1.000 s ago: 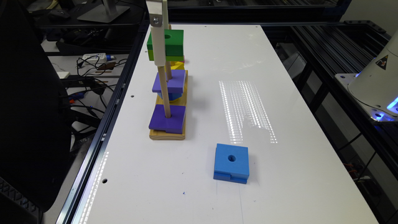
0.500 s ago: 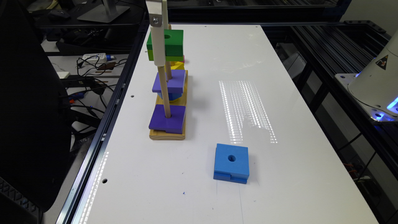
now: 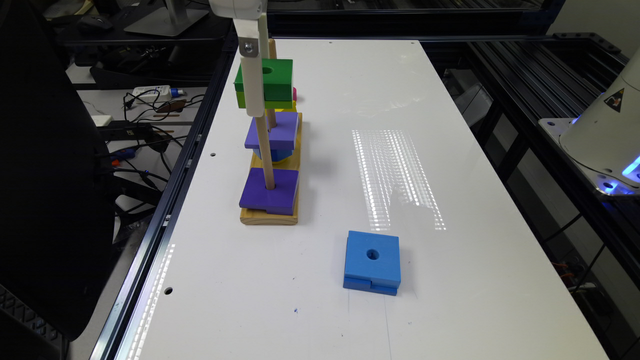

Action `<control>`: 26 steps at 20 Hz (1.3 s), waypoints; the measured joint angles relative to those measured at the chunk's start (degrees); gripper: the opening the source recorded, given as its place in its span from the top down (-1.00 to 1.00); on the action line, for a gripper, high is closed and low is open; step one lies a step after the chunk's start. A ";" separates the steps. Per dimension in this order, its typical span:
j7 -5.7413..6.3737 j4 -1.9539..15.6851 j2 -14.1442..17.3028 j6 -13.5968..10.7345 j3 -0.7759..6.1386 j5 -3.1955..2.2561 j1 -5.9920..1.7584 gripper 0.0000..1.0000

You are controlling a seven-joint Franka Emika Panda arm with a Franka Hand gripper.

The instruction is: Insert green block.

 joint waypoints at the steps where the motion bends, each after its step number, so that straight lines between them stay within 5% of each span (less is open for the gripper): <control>1: 0.00 0.00 0.17 0.06 0.00 0.00 0.00 1.00; 26: 0.00 0.10 1.20 0.97 0.07 0.00 0.03 1.00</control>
